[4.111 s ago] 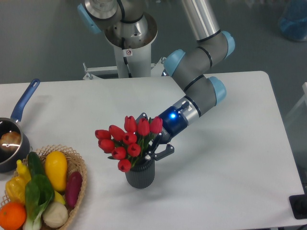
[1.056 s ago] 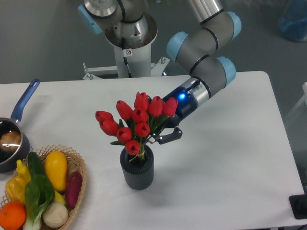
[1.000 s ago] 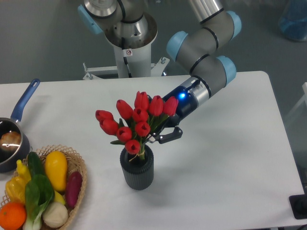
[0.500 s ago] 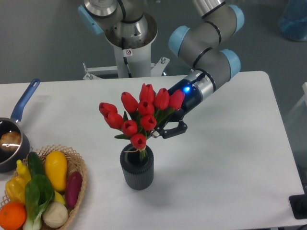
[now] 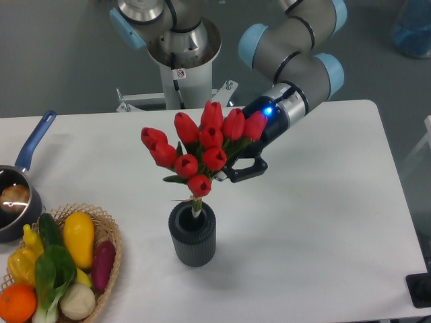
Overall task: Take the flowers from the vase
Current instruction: 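Lift the gripped tulip bouquet up out of the grey vase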
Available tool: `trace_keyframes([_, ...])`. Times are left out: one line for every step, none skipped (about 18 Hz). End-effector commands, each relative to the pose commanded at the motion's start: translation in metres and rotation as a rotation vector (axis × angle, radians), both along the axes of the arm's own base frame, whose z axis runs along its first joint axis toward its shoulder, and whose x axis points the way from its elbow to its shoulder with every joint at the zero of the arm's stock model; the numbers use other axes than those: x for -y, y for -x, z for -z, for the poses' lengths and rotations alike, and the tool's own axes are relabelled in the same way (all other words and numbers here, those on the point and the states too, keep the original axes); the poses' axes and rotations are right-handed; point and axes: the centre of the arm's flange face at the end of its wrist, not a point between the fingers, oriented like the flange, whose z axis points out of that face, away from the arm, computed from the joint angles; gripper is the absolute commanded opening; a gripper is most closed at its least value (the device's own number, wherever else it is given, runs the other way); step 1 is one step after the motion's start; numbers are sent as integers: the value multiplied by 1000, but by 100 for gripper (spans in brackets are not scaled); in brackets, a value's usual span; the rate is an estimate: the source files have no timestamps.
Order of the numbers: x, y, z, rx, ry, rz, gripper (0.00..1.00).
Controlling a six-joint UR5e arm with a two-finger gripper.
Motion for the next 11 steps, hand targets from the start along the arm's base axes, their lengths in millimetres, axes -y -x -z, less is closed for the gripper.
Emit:
trace_keyframes([0, 0, -2, -2, -3, 0, 47])
trace_keyframes([0, 0, -2, 1, -1, 0, 47])
trace_keyframes([1, 1, -2, 2, -1, -1, 47])
trace_keyframes([1, 1, -2, 3, 0, -1, 47])
trace_keyframes([1, 2, -3, 2, -1, -2, 47])
trace_keyframes([1, 2, -4, 3, -6, -2, 47])
trace_keyframes([2, 2, -5, 4, -13, -3, 47])
trace_keyframes([3, 4, -6, 7, -19, -6, 47])
trace_keyframes([2, 5, -9, 5, -25, -5, 47])
trace_keyframes([2, 6, -12, 2, -29, -5, 47])
trace_keyframes([3, 7, -12, 2, -29, -6, 47])
